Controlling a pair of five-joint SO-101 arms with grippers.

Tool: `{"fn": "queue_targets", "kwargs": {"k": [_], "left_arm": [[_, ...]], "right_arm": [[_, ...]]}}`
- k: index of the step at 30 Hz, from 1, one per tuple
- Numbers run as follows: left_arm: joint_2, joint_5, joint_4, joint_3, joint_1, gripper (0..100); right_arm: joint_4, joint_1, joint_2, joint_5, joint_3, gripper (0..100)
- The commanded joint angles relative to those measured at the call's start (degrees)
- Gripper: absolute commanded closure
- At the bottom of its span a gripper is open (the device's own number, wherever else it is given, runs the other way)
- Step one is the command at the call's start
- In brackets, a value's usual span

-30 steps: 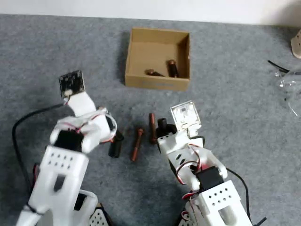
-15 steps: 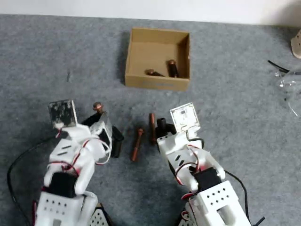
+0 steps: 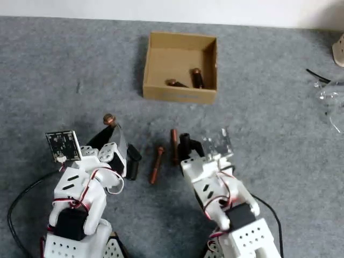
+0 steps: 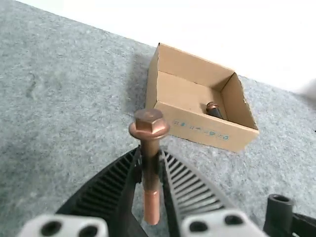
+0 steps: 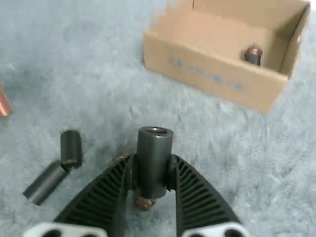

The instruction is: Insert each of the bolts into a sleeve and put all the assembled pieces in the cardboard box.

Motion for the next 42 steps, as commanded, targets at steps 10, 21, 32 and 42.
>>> {"fn": "queue_targets", "kwargs": {"k": [10,21,32,42], "left_arm": [[-0.66,0.09,-16.97,1.36,3.21,99],[-0.66,13.89,-23.3,0.66,3.21,99],[-0.66,14.07,-23.3,-4.62,3.21,99],[-0.66,14.15,-15.12,-9.89,4.62,99]], "right_arm": [[-0.04,-9.89,-16.75,6.77,8.57,99.4],[-0.31,-9.54,-16.75,6.68,8.48,99.4],[-0.31,-9.63,-16.75,7.03,8.4,99.4],[-0.13,-9.71,-16.75,12.75,8.31,99.4]]}}
